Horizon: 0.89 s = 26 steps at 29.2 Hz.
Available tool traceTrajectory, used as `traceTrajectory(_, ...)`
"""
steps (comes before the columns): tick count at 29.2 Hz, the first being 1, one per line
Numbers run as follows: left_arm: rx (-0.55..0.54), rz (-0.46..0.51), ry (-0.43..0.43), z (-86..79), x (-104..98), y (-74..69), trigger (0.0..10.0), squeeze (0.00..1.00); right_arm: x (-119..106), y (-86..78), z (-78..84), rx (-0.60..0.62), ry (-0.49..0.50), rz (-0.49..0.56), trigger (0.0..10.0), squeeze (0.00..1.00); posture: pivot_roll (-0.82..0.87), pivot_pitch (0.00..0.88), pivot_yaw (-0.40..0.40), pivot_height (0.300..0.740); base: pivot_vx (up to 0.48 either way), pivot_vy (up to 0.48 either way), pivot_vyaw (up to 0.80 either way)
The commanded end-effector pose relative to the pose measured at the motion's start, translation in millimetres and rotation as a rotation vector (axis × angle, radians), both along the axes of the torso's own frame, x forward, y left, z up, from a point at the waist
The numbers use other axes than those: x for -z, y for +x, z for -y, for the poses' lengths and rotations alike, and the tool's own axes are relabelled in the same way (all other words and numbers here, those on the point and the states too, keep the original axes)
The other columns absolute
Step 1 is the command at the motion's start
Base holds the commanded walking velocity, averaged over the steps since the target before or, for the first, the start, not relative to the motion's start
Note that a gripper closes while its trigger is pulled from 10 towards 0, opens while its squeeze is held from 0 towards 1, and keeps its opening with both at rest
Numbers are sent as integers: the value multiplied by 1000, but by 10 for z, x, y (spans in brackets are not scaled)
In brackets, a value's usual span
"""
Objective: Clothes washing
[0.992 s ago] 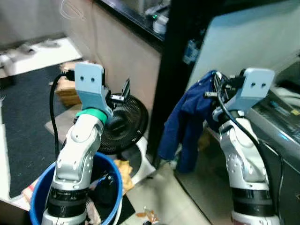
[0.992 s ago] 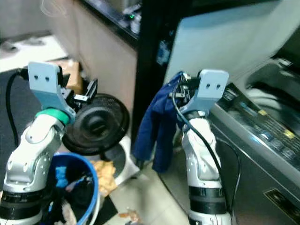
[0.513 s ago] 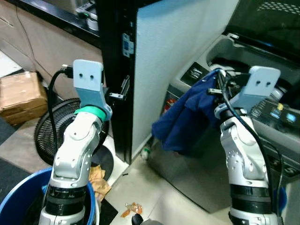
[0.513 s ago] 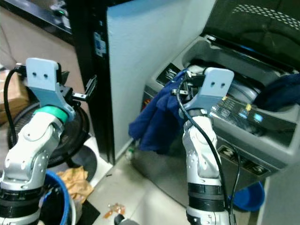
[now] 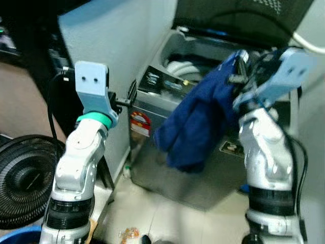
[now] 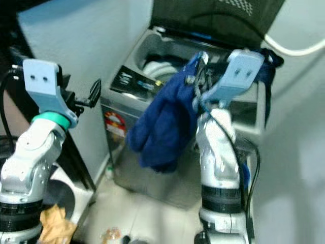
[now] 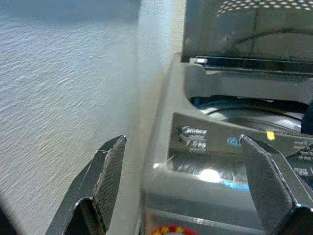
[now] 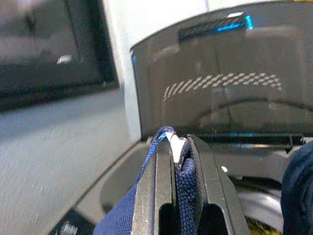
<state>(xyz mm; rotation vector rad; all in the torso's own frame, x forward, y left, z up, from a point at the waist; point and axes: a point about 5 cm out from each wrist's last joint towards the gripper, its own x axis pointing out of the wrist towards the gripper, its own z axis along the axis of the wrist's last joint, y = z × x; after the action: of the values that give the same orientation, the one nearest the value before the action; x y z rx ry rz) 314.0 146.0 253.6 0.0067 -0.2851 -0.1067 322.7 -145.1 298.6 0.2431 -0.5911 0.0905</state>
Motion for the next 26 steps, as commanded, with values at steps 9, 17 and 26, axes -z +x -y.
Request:
traceTrajectory(9, -11, 9, -6, -40, -48, 29, 10000, 0, -312, -66, 105, -21, 127, 135, 10000, 0, 13, 36, 4, 740, 0, 0, -800)
traceTrajectory(17, -20, 56, 13, -32, -115, 30, 10000, 0, -216, -20, 63, -26, 90, 99, 10000, 0, 13, 34, 3, 740, 201, 0, -400)
traceTrajectory(26, -22, 59, 10, -32, -128, 39, 10000, 0, -96, 22, 30, -31, 64, 52, 10000, 0, 14, 33, 3, 740, 447, 0, -258)
